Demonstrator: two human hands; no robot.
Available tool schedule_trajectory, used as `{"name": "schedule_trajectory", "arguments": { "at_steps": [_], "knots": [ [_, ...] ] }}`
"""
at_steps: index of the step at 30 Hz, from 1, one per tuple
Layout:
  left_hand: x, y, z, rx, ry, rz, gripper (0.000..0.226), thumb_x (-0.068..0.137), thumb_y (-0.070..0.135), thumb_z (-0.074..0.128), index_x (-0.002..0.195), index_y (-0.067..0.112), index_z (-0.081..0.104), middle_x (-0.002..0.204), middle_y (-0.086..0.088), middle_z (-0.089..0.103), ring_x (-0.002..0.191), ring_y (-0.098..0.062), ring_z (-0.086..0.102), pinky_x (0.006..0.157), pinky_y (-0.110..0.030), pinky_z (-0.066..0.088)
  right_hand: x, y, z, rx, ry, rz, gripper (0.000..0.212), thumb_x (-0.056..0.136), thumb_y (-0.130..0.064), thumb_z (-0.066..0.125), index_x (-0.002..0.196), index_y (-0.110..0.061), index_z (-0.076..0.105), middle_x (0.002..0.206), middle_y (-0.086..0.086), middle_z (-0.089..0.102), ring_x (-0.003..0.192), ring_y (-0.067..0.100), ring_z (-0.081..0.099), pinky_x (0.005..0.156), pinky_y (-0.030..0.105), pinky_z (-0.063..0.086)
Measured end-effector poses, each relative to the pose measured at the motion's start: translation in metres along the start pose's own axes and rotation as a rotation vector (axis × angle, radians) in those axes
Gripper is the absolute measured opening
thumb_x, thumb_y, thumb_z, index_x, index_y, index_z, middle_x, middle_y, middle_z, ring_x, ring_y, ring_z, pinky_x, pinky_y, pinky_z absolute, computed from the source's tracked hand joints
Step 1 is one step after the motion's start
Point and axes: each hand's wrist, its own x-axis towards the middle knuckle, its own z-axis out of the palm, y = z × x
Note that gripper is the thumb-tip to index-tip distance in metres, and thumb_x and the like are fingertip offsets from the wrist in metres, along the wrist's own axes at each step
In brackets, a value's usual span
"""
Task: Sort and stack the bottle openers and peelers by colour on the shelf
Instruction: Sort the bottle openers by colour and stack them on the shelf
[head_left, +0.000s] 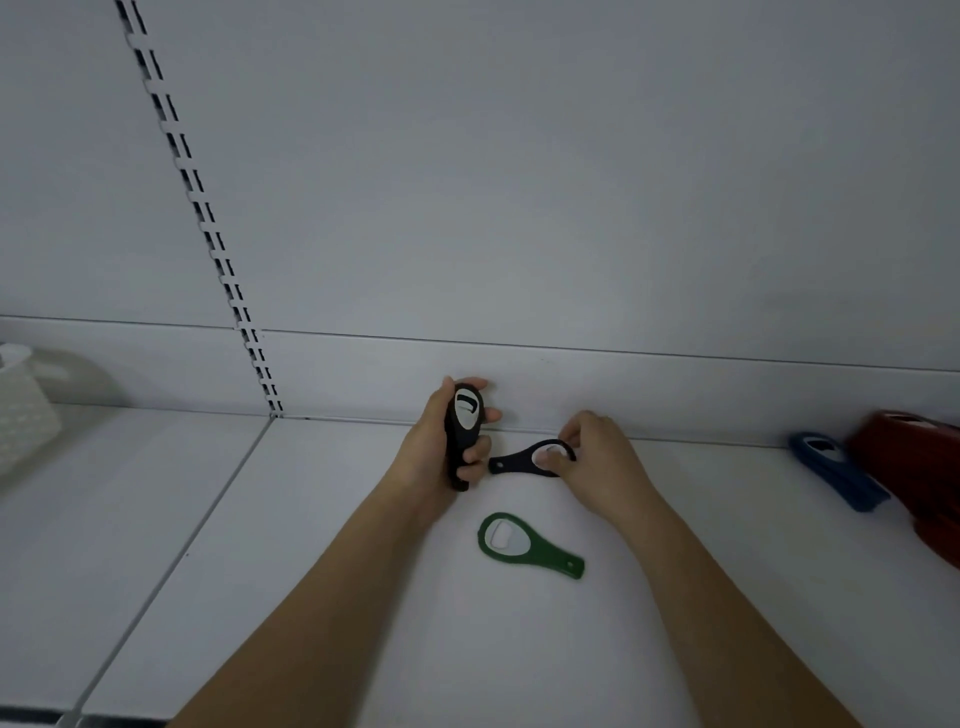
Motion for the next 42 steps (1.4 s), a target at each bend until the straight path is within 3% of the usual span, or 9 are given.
{"name": "schedule_trajectory", "arguments": {
  "at_steps": [5, 15, 22, 27, 31, 33, 36, 39, 42],
  "knots": [
    [0.002, 0.0, -0.001, -0.026, 0.008, 0.048, 0.03, 0.102, 0.034, 0.041, 0.123, 0.02, 0.058, 0.086, -0.004, 0.055, 0.053, -0.013, 0.039, 0.044, -0.023, 0.033, -0.002, 0.0, -0.012, 0.212, 0.047, -0.041, 0.011, 0.084, -0.016, 0.074, 0.086, -0.015, 0.063, 0.081, -0.004, 0.063, 0.069, 0.008, 0.055, 0.058, 0.009, 0.039],
    [-0.002, 0.0, -0.003, -0.024, -0.085, 0.074, 0.042, 0.093, 0.031, 0.055, 0.131, 0.012, 0.059, 0.092, -0.009, 0.059, 0.087, -0.023, 0.064, 0.084, -0.035, 0.057, -0.006, -0.004, -0.05, 0.409, -0.065, -0.261, 0.023, 0.093, -0.006, 0.06, 0.082, -0.025, 0.064, 0.073, -0.008, 0.065, 0.067, 0.007, 0.056, 0.068, 0.026, 0.043],
    [-0.008, -0.01, 0.002, 0.089, -0.372, -0.175, 0.044, 0.102, 0.024, 0.048, 0.141, 0.006, 0.048, 0.139, -0.024, 0.054, 0.124, -0.047, 0.054, 0.105, -0.053, 0.046, -0.013, -0.029, -0.025, 0.351, 0.134, -0.385, 0.012, 0.089, -0.005, 0.063, 0.087, -0.016, 0.064, 0.072, -0.024, 0.058, 0.068, 0.005, 0.054, 0.064, 0.009, 0.039],
    [-0.009, -0.007, 0.006, 0.024, -0.321, -0.182, 0.038, 0.1, 0.015, 0.051, 0.135, 0.003, 0.055, 0.127, -0.021, 0.063, 0.105, -0.032, 0.067, 0.082, -0.035, 0.058, -0.013, -0.029, -0.015, 0.333, 0.14, -0.454, 0.015, 0.086, -0.003, 0.066, 0.089, -0.017, 0.063, 0.09, -0.011, 0.06, 0.079, 0.007, 0.059, 0.07, 0.016, 0.047],
    [-0.005, -0.004, 0.004, 0.005, -0.205, -0.028, 0.041, 0.09, 0.01, 0.062, 0.131, 0.012, 0.061, 0.107, -0.019, 0.064, 0.087, -0.025, 0.065, 0.083, -0.033, 0.057, -0.014, -0.031, -0.012, 0.321, 0.207, -0.436, 0.009, 0.089, -0.011, 0.066, 0.088, -0.018, 0.061, 0.087, -0.01, 0.06, 0.077, 0.005, 0.059, 0.066, 0.011, 0.046],
    [-0.002, -0.003, 0.002, -0.025, -0.134, 0.068, 0.037, 0.089, 0.01, 0.062, 0.126, 0.013, 0.063, 0.1, -0.017, 0.059, 0.086, -0.025, 0.063, 0.08, -0.033, 0.057, -0.018, -0.031, -0.013, 0.343, 0.125, -0.348, 0.011, 0.091, -0.024, 0.067, 0.083, -0.018, 0.061, 0.073, -0.008, 0.063, 0.066, 0.007, 0.06, 0.062, 0.016, 0.049],
    [-0.001, -0.002, 0.001, -0.056, -0.079, 0.158, 0.031, 0.088, 0.012, 0.062, 0.119, 0.015, 0.06, 0.099, -0.015, 0.06, 0.09, -0.026, 0.063, 0.076, -0.036, 0.058, -0.024, -0.037, -0.009, 0.448, -0.183, -0.207, 0.028, 0.087, -0.032, 0.072, 0.078, -0.008, 0.059, 0.07, 0.004, 0.069, 0.061, 0.016, 0.068, 0.061, 0.027, 0.057],
    [-0.001, -0.005, 0.001, -0.075, -0.072, 0.182, 0.031, 0.089, 0.014, 0.061, 0.119, 0.016, 0.057, 0.105, -0.018, 0.064, 0.102, -0.027, 0.066, 0.09, -0.04, 0.056, -0.025, -0.042, -0.006, 0.666, -0.313, -0.137, 0.032, 0.082, -0.018, 0.078, 0.077, -0.002, 0.05, 0.077, 0.019, 0.07, 0.069, 0.027, 0.073, 0.066, 0.031, 0.059],
    [0.001, -0.006, 0.001, -0.032, -0.051, 0.209, 0.033, 0.09, 0.015, 0.06, 0.123, 0.016, 0.055, 0.115, -0.021, 0.064, 0.116, -0.028, 0.064, 0.102, -0.044, 0.05, -0.023, -0.044, -0.004, 0.784, -0.32, -0.092, 0.027, 0.082, -0.007, 0.076, 0.08, -0.005, 0.049, 0.079, 0.02, 0.072, 0.073, 0.033, 0.074, 0.072, 0.038, 0.061]
  ]
}}
